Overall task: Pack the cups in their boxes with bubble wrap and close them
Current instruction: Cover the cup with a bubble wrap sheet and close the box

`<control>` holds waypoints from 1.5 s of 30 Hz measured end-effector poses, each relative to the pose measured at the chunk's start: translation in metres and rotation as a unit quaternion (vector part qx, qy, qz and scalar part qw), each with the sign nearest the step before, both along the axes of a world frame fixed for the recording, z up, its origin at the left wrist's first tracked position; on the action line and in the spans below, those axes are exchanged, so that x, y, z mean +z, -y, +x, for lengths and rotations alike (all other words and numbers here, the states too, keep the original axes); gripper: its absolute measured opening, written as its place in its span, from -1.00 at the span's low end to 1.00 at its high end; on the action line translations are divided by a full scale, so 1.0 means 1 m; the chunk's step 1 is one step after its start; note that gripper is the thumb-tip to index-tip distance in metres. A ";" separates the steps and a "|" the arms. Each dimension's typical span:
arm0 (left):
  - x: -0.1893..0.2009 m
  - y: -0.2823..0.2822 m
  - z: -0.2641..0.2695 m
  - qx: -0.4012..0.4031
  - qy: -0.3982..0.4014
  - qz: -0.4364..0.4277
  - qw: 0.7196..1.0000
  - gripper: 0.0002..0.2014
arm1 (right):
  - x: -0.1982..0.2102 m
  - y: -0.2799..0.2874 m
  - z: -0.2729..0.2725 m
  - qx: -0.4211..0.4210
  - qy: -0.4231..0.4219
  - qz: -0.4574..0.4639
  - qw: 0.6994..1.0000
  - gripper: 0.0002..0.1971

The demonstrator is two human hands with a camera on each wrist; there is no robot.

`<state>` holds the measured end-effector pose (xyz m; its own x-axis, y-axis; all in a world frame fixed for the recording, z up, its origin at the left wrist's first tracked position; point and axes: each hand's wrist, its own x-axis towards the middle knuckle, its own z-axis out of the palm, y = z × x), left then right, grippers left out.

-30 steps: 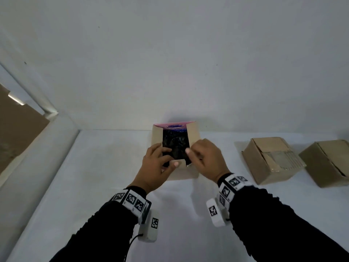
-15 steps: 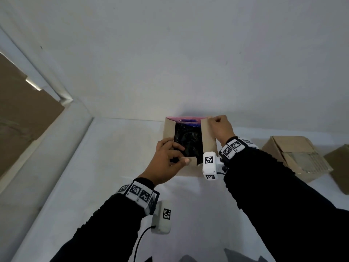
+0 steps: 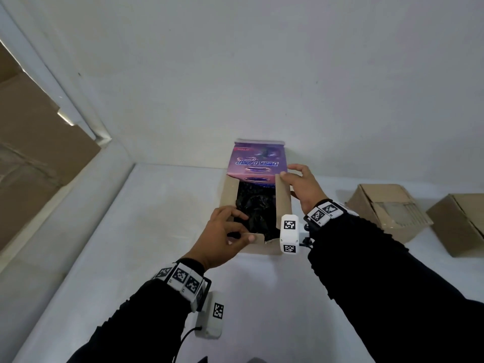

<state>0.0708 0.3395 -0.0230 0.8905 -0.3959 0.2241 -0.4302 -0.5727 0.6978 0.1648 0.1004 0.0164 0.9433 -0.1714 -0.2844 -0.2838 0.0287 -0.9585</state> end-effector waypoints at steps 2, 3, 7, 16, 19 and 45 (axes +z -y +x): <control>0.002 0.001 -0.005 0.002 0.001 0.002 1.000 -0.69 | 0.002 0.001 -0.004 -0.024 0.002 0.020 1.000 -0.61; 0.002 0.002 -0.007 0.002 0.000 -0.001 1.000 -0.68 | 0.005 0.002 -0.006 -0.028 0.005 0.024 0.999 -0.59; 0.001 0.002 -0.012 0.015 0.013 0.005 1.000 -0.70 | 0.018 -0.003 -0.012 -0.029 0.050 -0.012 0.998 -0.75; 0.002 0.003 -0.037 0.092 0.119 0.093 0.984 -0.67 | 0.025 -0.006 -0.060 0.032 0.076 -0.015 0.996 -0.64; -0.001 0.003 -0.044 0.115 0.138 0.087 0.980 -0.69 | 0.017 -0.003 -0.085 0.034 0.095 0.047 0.994 -0.64; -0.004 0.001 -0.052 0.195 0.081 0.068 0.975 -0.31 | -0.019 0.010 -0.135 0.060 0.272 -0.265 0.923 -0.88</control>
<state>0.0193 0.3386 -0.0268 0.9366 -0.0710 0.3431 -0.2599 -0.7975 0.5445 0.0299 0.0907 -0.0026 0.9432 -0.0355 0.3303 0.2724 -0.4864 -0.8302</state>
